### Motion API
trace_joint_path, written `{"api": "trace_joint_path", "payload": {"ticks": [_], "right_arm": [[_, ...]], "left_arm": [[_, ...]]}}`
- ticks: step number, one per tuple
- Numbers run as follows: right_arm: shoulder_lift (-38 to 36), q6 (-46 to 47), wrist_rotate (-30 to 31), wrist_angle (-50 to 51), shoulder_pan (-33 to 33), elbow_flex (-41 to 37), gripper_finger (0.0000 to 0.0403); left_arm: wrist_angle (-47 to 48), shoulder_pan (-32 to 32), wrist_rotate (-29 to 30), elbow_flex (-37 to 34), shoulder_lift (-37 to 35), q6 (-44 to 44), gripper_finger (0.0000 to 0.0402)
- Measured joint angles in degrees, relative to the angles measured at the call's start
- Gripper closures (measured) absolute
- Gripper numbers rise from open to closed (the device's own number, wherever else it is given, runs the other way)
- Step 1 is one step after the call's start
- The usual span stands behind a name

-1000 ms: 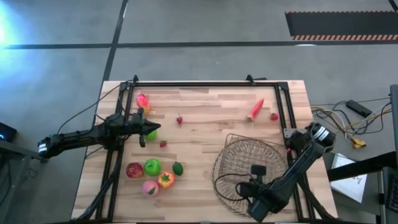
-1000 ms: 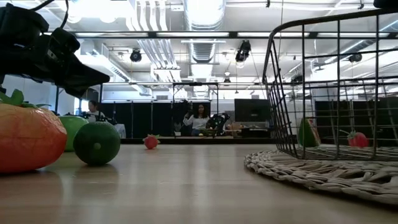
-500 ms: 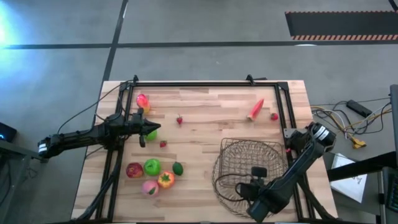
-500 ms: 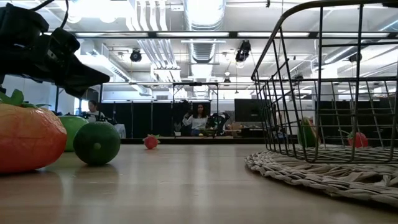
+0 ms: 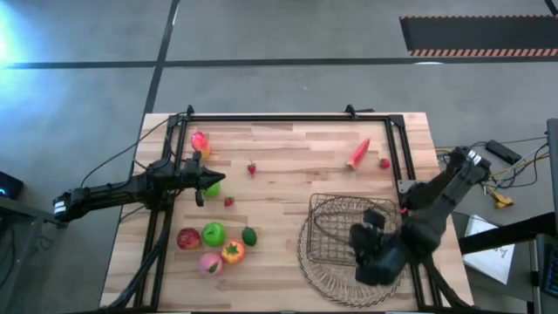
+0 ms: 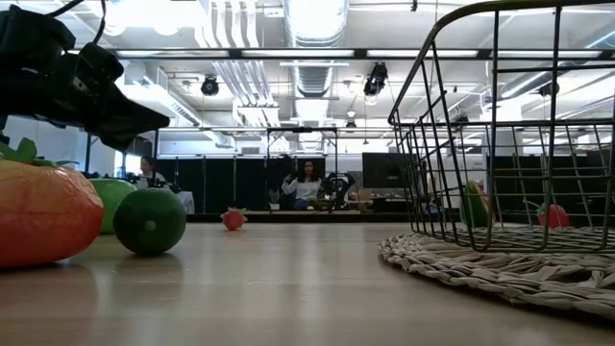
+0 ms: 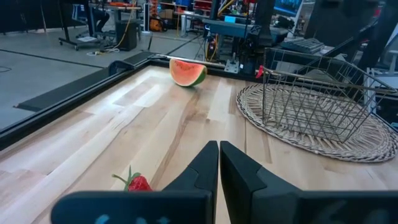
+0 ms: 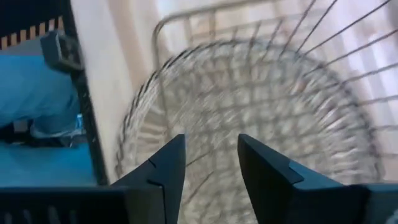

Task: Build produce basket
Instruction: Put the watermelon into the wire basket

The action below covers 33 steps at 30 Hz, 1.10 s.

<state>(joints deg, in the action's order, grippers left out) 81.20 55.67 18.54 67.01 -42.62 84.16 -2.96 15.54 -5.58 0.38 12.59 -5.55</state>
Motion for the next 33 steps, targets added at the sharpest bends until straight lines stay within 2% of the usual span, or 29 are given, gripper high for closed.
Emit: {"api": "trace_joint_path", "payload": {"ticks": [3, 7, 14, 17, 24, 30, 33], "right_arm": [[-1.64, -8.05, 0.49, 1.54, 6.64, 0.00, 0.0266], [-3.15, -23.70, -1.15, 3.52, 18.71, -0.02, 0.0266], [-4.14, -54.57, -6.67, 5.56, 41.38, -0.22, 0.0266], [-3.26, -64.12, -8.54, 7.19, 48.76, -0.42, 0.0266], [0.98, -82.92, -8.43, 15.95, 58.57, -0.85, 0.0235], [5.83, -91.93, -8.05, 16.62, 62.88, -2.35, 0.0183], [7.67, -94.96, -6.99, 15.65, 64.60, -5.04, 0.0169]], "left_arm": [[0.00, 0.00, 0.02, 0.00, 0.01, 0.00, 0.0402], [0.01, 0.00, 0.01, 0.00, -0.01, 0.00, 0.0402], [0.02, 0.01, 0.00, 0.00, 0.03, -0.01, 0.0402], [0.02, 0.00, 0.01, 0.00, 0.02, -0.01, 0.0402], [0.00, 0.01, 0.00, 0.00, -0.01, -0.01, 0.0402], [0.02, 0.01, 0.01, 0.00, 0.01, 0.01, 0.0402], [0.02, 0.01, 0.02, 0.00, 0.01, 0.01, 0.0402]]}}
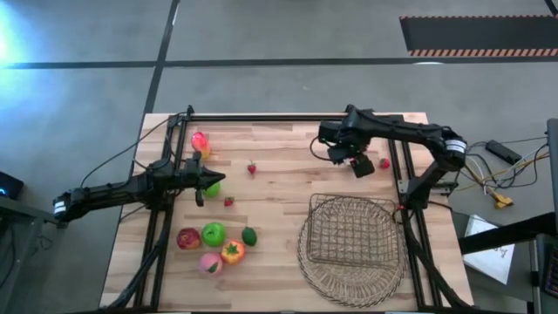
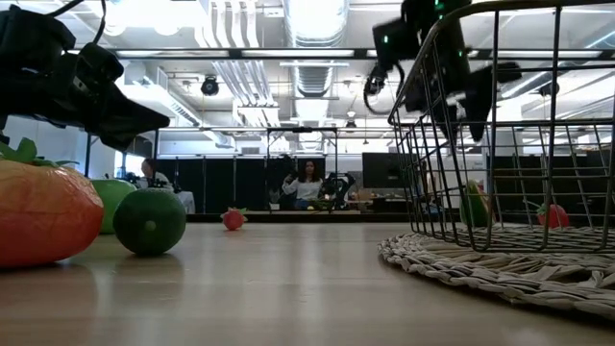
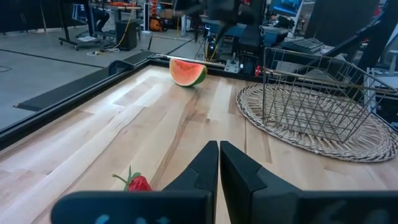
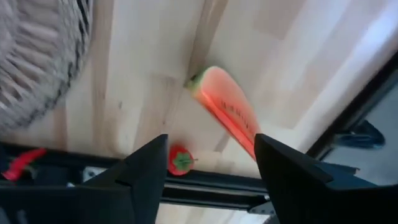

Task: Build produce basket
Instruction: Put the watermelon into the wire basket

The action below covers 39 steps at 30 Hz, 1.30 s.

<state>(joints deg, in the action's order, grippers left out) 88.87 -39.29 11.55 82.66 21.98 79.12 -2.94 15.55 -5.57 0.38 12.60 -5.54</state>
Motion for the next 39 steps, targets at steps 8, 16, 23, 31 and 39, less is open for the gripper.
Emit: {"api": "trace_joint_path", "payload": {"ticks": [8, 16, 23, 31, 39], "right_arm": [[1.86, -5.36, 3.53, -6.73, 3.65, -9.94, 0.0168], [1.96, -9.94, 5.61, -19.48, 3.95, -17.13, 0.0168], [1.98, -10.23, 5.61, -23.32, 4.15, -21.64, 0.0201], [1.89, -7.82, 6.07, -24.45, 5.15, -23.89, 0.0296], [0.87, -1.09, 5.05, -22.47, 5.17, -19.53, 0.0313]], "left_arm": [[0.00, -0.02, -0.02, 0.00, 0.00, -0.01, 0.0402], [0.00, 0.00, -0.01, 0.00, 0.00, -0.02, 0.0402], [0.00, -0.01, 0.00, 0.00, 0.00, 0.00, 0.0402], [-0.02, 0.00, -0.02, 0.00, 0.00, -0.01, 0.0402], [-0.01, -0.02, -0.02, 0.00, 0.00, -0.02, 0.0402]]}}
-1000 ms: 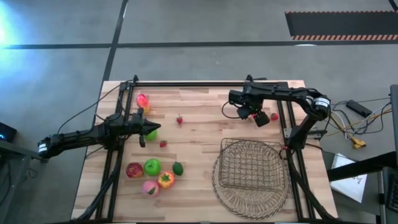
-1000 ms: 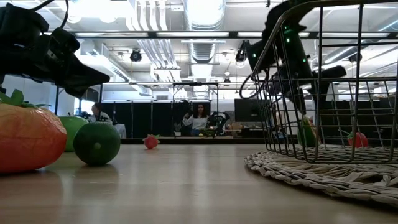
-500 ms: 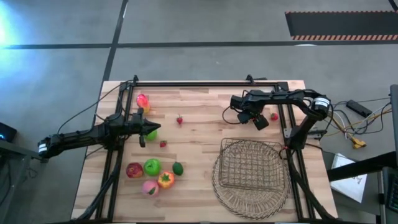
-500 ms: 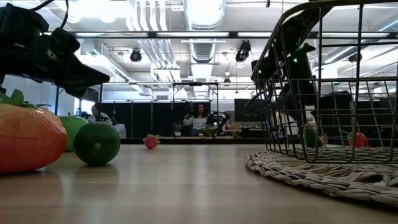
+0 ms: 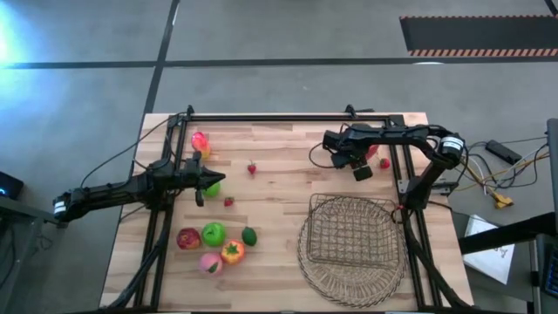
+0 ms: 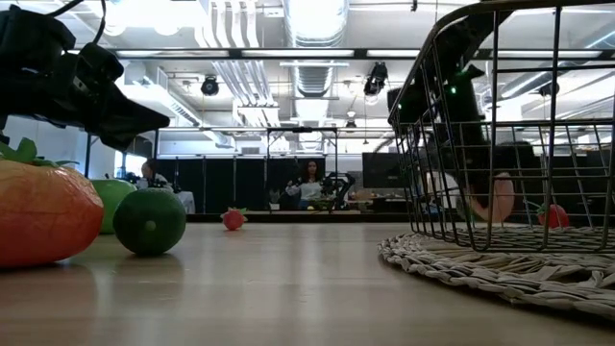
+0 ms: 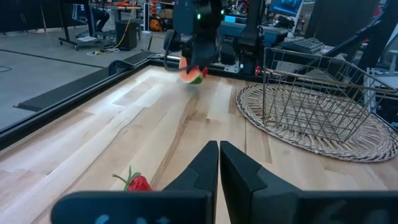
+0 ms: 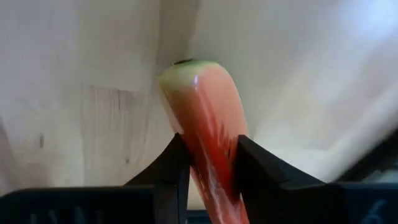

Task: Build produce basket
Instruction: Put the watermelon into the wire basket

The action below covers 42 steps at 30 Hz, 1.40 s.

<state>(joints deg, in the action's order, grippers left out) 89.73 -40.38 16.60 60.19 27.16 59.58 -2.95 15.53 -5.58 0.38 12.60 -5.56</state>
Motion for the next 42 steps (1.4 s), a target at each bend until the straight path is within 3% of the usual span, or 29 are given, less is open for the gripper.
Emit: {"api": "trace_joint_path", "payload": {"ticks": [5, 14, 21, 28, 33, 37, 42], "right_arm": [[-3.69, 6.65, -0.15, 4.63, 0.00, 5.70, 0.0313], [-14.38, 30.03, -3.37, 12.68, -4.89, 16.35, 0.0313], [-20.70, 52.92, -11.92, 12.20, -18.99, 22.46, 0.0313], [-22.08, 72.72, -11.64, 6.34, -39.94, 22.54, 0.0313], [-19.61, 87.70, -7.68, 4.01, -52.65, 21.70, 0.0313], [-16.75, 97.75, -3.02, 4.58, -57.58, 19.37, 0.0313], [-12.93, 104.25, -2.43, 8.05, -57.00, 15.47, 0.0312]], "left_arm": [[0.00, 0.02, 0.00, 0.00, 0.00, 0.02, 0.0402], [-0.01, 0.02, 0.01, 0.00, 0.00, 0.02, 0.0402], [0.01, 0.02, 0.02, 0.00, 0.00, 0.02, 0.0402], [-0.01, 0.02, 0.01, 0.00, 0.00, 0.01, 0.0402], [0.01, 0.01, 0.02, 0.00, 0.00, 0.02, 0.0402], [0.01, 0.02, 0.00, 0.00, 0.00, 0.02, 0.0402], [-0.01, 0.02, 0.01, 0.00, 0.01, 0.02, 0.0402]]}}
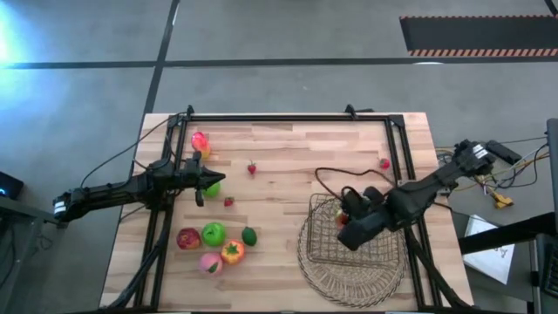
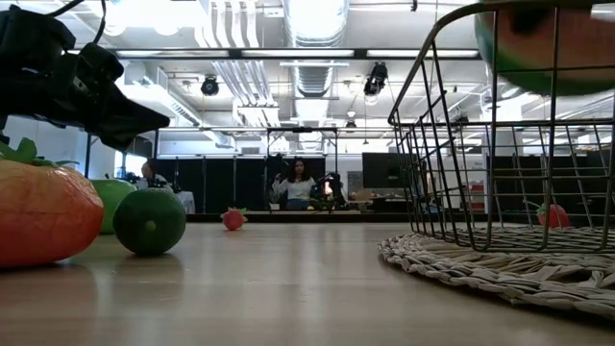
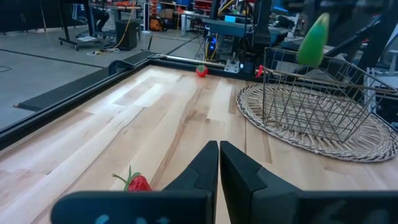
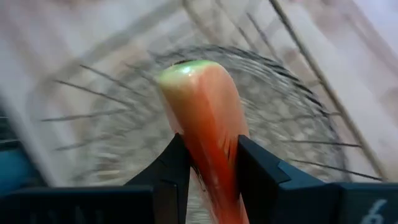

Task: Build produce basket
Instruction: Put the watermelon into the wire basket

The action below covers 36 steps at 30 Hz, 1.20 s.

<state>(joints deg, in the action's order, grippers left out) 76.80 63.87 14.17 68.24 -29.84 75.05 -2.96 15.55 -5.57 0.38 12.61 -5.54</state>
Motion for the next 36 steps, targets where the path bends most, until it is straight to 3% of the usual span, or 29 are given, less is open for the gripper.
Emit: {"api": "trace_joint_path", "payload": {"ticks": [9, 16, 20, 28, 36], "right_arm": [[4.33, -2.58, -5.58, 0.30, 3.64, -6.03, 0.0312], [4.05, 9.51, -5.65, -0.86, 4.70, -10.29, 0.0312], [3.22, 15.79, -9.11, -2.11, 4.63, -13.92, 0.0312], [3.14, 17.49, -12.58, -9.25, 4.83, -19.71, 0.0307], [3.14, 19.26, -13.24, -9.24, 5.24, -21.82, 0.0275]], "left_arm": [[0.02, 0.00, -0.01, -0.02, -0.01, -0.02, 0.0402], [0.00, 0.00, -0.01, 0.00, -0.01, -0.02, 0.0402], [0.02, -0.01, 0.01, 0.00, -0.01, 0.00, 0.0402], [0.00, 0.00, -0.01, 0.00, -0.01, -0.02, 0.0402], [0.00, -0.02, 0.01, 0.00, 0.01, -0.02, 0.0402]]}}
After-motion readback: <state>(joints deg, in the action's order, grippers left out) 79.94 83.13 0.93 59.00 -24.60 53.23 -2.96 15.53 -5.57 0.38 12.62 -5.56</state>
